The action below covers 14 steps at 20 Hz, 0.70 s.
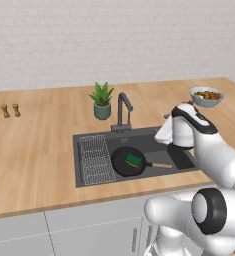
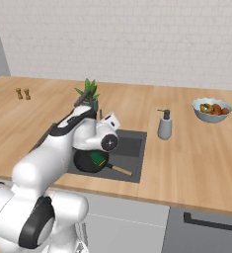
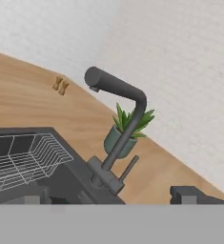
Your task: Pick the pan and sponge and place them into the sink. Then turn on the water.
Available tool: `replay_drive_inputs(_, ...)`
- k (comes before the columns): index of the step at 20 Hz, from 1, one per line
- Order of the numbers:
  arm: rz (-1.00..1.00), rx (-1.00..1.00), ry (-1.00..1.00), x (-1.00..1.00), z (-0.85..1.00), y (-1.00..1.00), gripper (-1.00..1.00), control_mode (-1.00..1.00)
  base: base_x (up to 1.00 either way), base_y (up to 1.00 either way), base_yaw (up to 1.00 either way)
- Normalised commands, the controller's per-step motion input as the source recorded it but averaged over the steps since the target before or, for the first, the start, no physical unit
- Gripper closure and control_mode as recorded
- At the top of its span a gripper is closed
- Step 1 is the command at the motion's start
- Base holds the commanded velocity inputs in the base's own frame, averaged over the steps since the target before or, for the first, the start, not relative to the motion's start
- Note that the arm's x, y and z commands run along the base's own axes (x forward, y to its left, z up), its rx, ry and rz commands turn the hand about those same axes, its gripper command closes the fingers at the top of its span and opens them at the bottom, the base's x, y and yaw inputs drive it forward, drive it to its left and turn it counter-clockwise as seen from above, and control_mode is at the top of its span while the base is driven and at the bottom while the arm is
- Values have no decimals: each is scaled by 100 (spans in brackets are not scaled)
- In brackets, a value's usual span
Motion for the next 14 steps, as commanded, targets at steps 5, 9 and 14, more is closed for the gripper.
replay_drive_inputs(5, 13, 8, -4, -12, 11, 0, -100, -100, 0, 0, 0)
replay_drive_inputs(9, 8, 11, 10, 0, 4, 0, -100, -100, 0, 0, 0)
replay_drive_inputs(14, 0, 15, 9, 14, 1, 0, -100, -100, 0, 0, 0)
